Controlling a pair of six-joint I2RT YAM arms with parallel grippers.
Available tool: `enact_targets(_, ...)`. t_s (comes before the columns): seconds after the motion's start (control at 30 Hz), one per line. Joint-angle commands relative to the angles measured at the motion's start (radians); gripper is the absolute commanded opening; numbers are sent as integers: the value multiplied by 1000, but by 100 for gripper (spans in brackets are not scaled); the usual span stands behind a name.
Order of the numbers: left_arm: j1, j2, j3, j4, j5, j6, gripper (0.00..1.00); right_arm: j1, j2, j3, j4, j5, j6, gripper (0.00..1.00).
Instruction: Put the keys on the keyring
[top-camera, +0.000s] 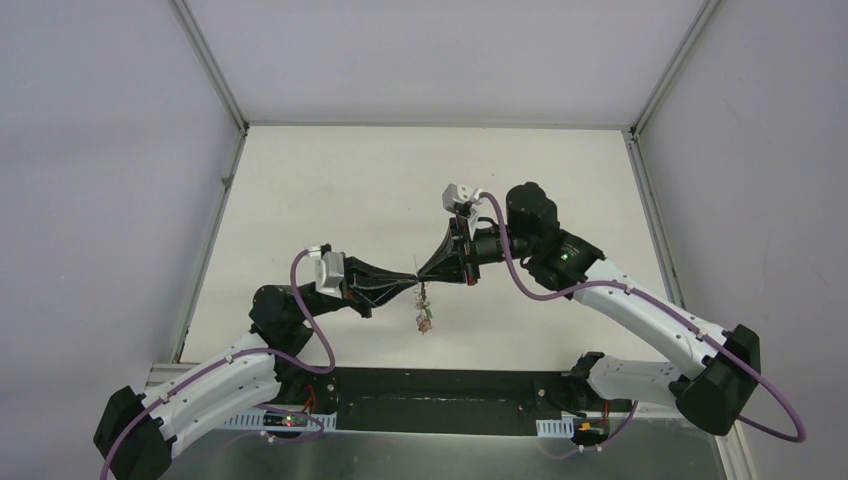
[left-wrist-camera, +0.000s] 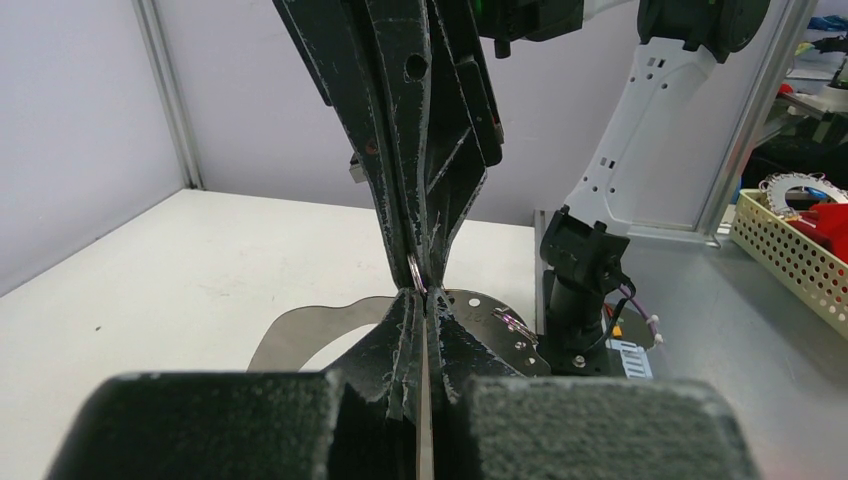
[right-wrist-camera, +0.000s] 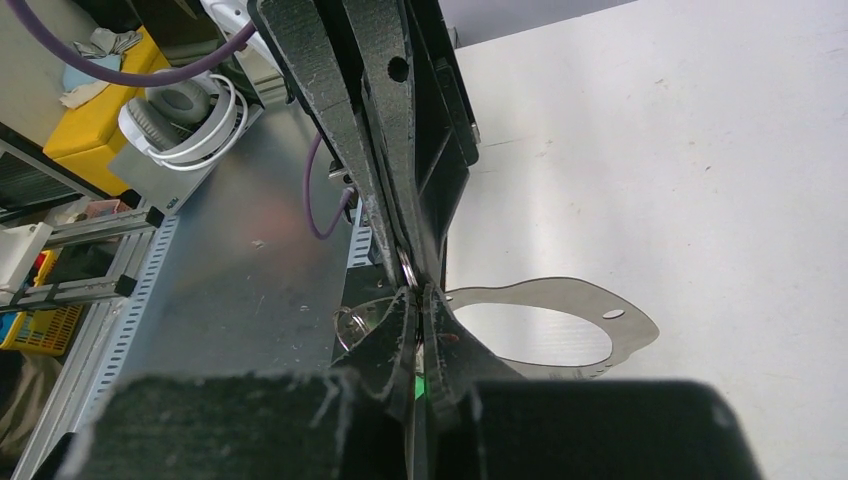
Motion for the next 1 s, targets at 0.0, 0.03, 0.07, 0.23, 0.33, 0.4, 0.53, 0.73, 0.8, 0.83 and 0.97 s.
enact_targets(0.0, -9, -14, 28, 69, -13, 1, 0, 6, -9, 31, 45, -22, -3, 0)
enact_targets(0.03, -9, -16, 28, 64, -14, 1, 0, 7, -12, 30, 38, -20, -8, 0)
enact_targets(0.07, -9, -19, 28, 57, -14, 2, 0, 6, -14, 31, 29, -18, -16, 0)
enact_targets(0.23, -9, -54, 37, -34, -15, 23, 24, 6, -24, 54, -71, 11, -80, 0)
enact_targets(0.33, -9, -91, 51, -125, -18, 48, 34, 6, -23, 86, -169, 35, -137, 0)
enact_targets(0.4, -8, -114, 63, -175, -22, 60, 38, 7, -17, 108, -245, 49, -170, 0)
enact_targets(0.53, -9, -137, 109, -316, -10, 102, 41, 7, 4, 158, -386, 68, -234, 0)
enact_targets(0.73, -9, -66, 201, -493, 77, 157, 39, 8, 62, 267, -621, 140, -326, 0)
enact_targets(0.8, -9, -19, 233, -524, 118, 164, 37, 10, 90, 303, -699, 155, -356, 0)
enact_targets(0.83, -9, 6, 250, -537, 135, 170, 36, 13, 101, 318, -731, 159, -374, 0)
enact_targets(0.97, -9, 99, 298, -551, 185, 170, 33, 30, 156, 386, -867, 199, -432, 0)
